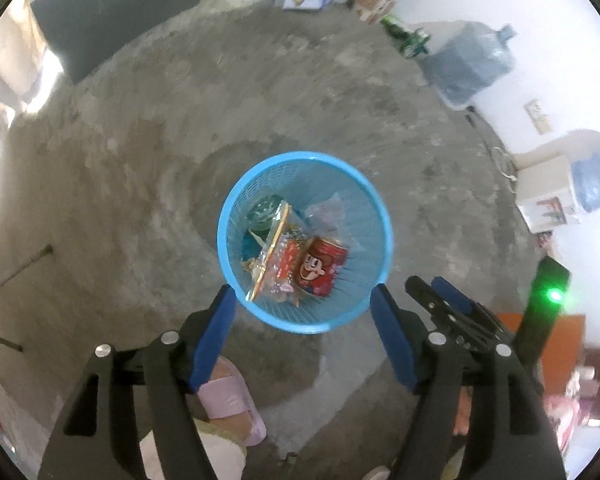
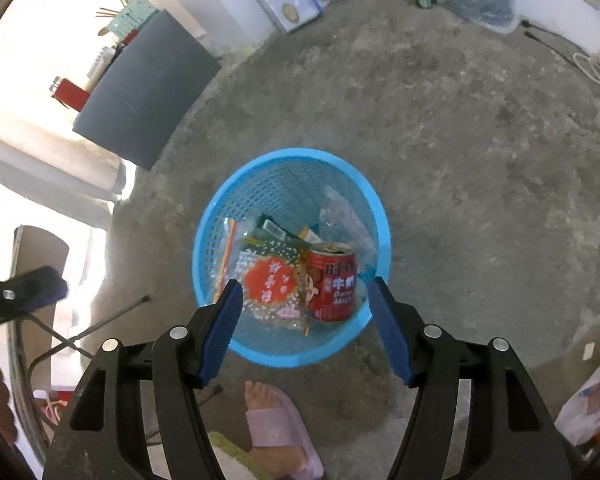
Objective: Collect trash
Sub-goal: 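Carry the red can and wrapper to the blue wastebasket and open both tools, then turn both tools back toward the table and reach for the clear plastic box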
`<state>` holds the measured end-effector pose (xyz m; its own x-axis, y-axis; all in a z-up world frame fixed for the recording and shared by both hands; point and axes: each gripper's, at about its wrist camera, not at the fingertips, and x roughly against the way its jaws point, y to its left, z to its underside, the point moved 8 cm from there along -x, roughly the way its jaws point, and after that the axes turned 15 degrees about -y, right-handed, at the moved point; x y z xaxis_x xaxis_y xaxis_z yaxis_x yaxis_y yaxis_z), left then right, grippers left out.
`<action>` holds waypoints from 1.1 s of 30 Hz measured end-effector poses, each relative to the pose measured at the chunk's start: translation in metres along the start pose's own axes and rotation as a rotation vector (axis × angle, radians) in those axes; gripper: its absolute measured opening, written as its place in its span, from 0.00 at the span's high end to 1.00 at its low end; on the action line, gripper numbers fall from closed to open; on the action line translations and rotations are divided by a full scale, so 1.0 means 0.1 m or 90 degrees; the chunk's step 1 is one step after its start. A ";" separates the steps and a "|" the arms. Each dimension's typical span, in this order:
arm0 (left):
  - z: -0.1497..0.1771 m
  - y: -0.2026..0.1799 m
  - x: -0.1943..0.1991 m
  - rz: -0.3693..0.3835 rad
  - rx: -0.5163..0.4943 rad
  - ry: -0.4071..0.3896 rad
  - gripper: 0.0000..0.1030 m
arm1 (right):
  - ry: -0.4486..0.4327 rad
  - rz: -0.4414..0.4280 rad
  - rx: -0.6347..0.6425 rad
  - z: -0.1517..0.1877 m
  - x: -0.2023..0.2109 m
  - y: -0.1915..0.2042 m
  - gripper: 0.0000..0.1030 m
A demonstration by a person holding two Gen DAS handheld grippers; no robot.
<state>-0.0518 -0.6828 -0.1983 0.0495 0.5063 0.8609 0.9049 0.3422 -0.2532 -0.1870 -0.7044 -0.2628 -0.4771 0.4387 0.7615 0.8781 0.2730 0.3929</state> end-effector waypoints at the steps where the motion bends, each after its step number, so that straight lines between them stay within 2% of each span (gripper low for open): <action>1: 0.00 0.00 0.18 0.010 -0.007 -0.013 0.33 | -0.006 -0.003 0.004 0.00 0.10 0.02 0.39; 7: 0.19 0.14 1.38 0.034 -0.033 -0.131 0.27 | -0.049 -0.053 0.033 0.03 0.72 0.32 0.31; 11: 0.53 0.36 2.11 0.029 -0.018 -0.223 0.21 | -0.062 -0.094 0.071 0.12 1.14 0.64 0.28; 13: 0.81 0.55 2.53 0.016 -0.006 -0.273 0.17 | -0.057 -0.123 0.088 0.18 1.30 0.85 0.27; 15: 1.07 0.76 2.87 -0.007 0.001 -0.309 0.15 | -0.051 -0.156 0.110 0.24 1.46 1.12 0.26; 19: 1.65 1.29 3.53 -0.106 0.020 -0.389 0.12 | -0.038 -0.222 0.156 0.38 1.66 1.74 0.24; 23: 2.32 1.91 4.09 -0.200 0.067 -0.433 0.11 | -0.013 -0.297 0.210 0.62 1.80 2.47 0.22; 27: 2.96 2.48 4.51 -0.301 0.124 -0.461 0.11 | 0.038 -0.380 0.269 1.08 1.89 3.31 0.21; 30: 3.33 2.80 4.71 -0.323 0.176 -0.489 0.10 | 0.084 -0.419 0.322 1.48 1.90 3.88 0.21; 33: 3.58 3.11 4.86 -0.321 0.213 -0.520 0.07 | 0.127 -0.450 0.348 1.82 1.90 4.29 0.21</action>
<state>0.1026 -0.0469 -0.0171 -0.7226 0.5848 0.3687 0.5695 0.8059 -0.1620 0.0927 -0.3474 -0.0431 -0.8372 -0.1269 0.5320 0.2213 0.8109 0.5417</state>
